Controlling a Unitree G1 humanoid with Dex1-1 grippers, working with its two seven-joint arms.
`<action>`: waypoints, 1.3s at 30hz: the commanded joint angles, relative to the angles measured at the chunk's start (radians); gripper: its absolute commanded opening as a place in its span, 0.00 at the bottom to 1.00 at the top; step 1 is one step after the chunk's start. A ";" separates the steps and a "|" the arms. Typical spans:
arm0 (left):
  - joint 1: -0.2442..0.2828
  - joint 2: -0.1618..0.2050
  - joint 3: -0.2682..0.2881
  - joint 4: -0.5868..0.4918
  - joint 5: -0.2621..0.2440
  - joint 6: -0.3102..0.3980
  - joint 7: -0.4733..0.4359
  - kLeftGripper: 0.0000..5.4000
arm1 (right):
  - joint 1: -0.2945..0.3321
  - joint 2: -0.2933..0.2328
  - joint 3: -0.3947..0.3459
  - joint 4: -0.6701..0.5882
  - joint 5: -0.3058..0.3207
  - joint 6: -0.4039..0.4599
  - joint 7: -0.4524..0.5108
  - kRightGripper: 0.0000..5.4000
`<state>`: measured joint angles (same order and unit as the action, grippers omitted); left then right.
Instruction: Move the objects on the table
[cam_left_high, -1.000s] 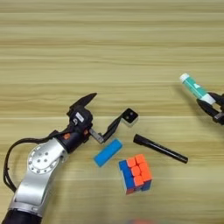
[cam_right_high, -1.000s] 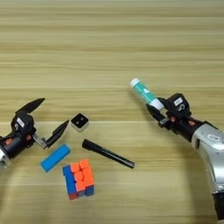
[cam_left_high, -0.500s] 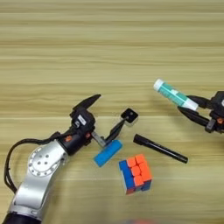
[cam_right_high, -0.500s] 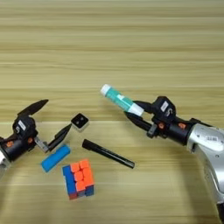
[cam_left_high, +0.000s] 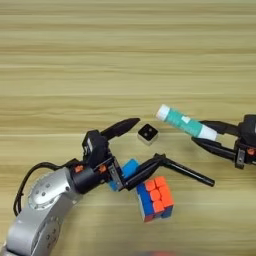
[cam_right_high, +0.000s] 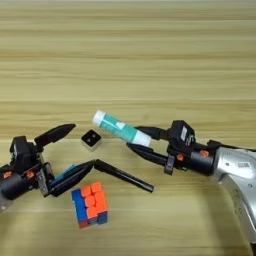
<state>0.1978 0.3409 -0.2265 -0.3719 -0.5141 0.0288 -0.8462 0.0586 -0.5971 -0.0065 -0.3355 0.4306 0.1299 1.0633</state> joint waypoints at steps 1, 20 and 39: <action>0.015 0.043 -0.016 -0.041 -0.008 0.022 -0.045 1.00 | 0.020 -0.054 0.000 -0.049 0.053 0.009 0.071 0.31; 0.037 0.111 -0.024 -0.086 -0.009 0.018 -0.118 0.86 | 0.067 -0.152 0.004 -0.079 0.127 0.020 0.231 0.31; 0.019 0.100 -0.021 -0.073 -0.007 0.013 -0.115 0.54 | 0.059 -0.148 0.074 -0.119 0.126 0.046 0.222 0.31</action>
<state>0.2264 0.4428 -0.2502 -0.4464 -0.5185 0.0375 -0.9654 0.1282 -0.7379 0.0570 -0.4371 0.5562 0.1667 1.2837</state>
